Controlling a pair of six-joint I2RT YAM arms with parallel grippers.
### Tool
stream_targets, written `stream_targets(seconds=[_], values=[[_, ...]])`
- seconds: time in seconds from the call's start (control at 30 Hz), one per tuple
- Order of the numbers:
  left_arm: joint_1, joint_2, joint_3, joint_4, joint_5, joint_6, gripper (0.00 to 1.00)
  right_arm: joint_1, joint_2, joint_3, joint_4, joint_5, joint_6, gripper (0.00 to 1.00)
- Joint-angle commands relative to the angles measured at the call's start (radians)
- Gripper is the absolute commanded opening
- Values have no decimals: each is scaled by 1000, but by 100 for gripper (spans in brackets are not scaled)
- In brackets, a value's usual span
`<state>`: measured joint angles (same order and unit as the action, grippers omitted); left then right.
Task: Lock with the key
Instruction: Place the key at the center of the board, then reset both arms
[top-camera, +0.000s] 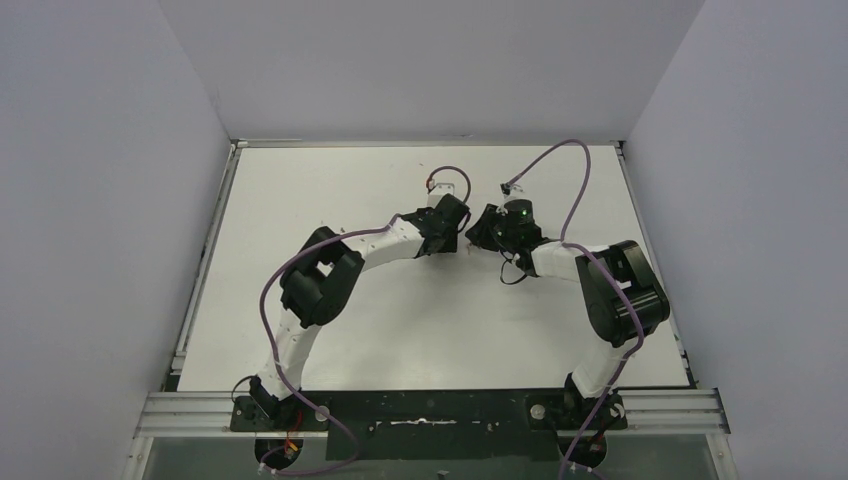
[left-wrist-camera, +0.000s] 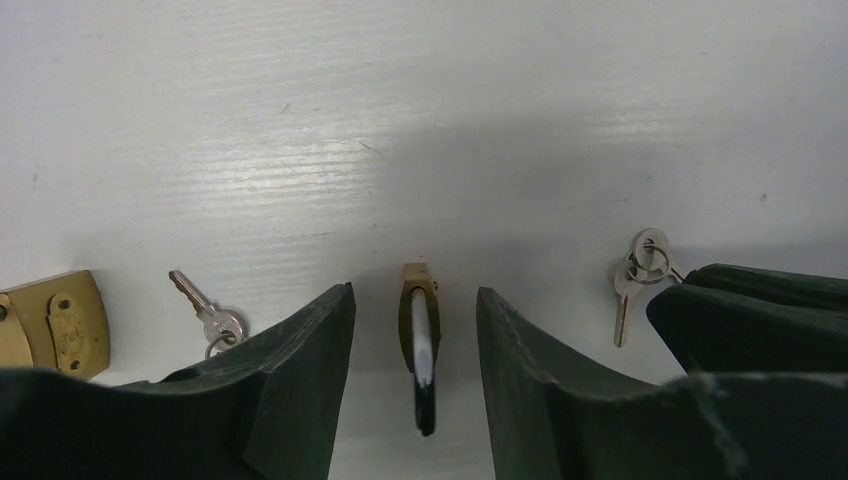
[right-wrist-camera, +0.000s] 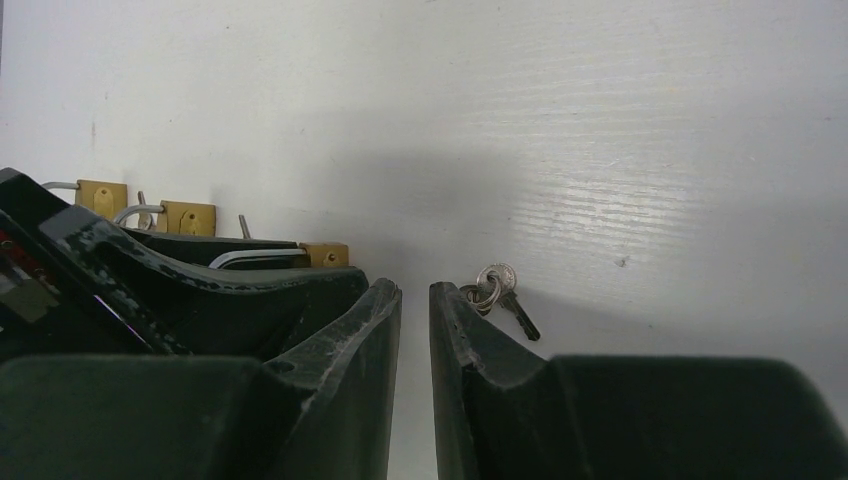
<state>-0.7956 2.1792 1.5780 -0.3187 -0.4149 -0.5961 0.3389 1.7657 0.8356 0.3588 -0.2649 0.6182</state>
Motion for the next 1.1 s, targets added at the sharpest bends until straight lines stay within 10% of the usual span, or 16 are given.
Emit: stream_targets(seconds=[0.0,0.27,1.07], values=[[7,7,62,-13,0,-8,51,-11,9,3,68,-6,4,19],[14,-14,64,-19,-2,-1,75,-14,6,4,67,-11,5,19],[30,-292,53,7,-26,129,77,-20,-175,36,-62,25,-65,27]])
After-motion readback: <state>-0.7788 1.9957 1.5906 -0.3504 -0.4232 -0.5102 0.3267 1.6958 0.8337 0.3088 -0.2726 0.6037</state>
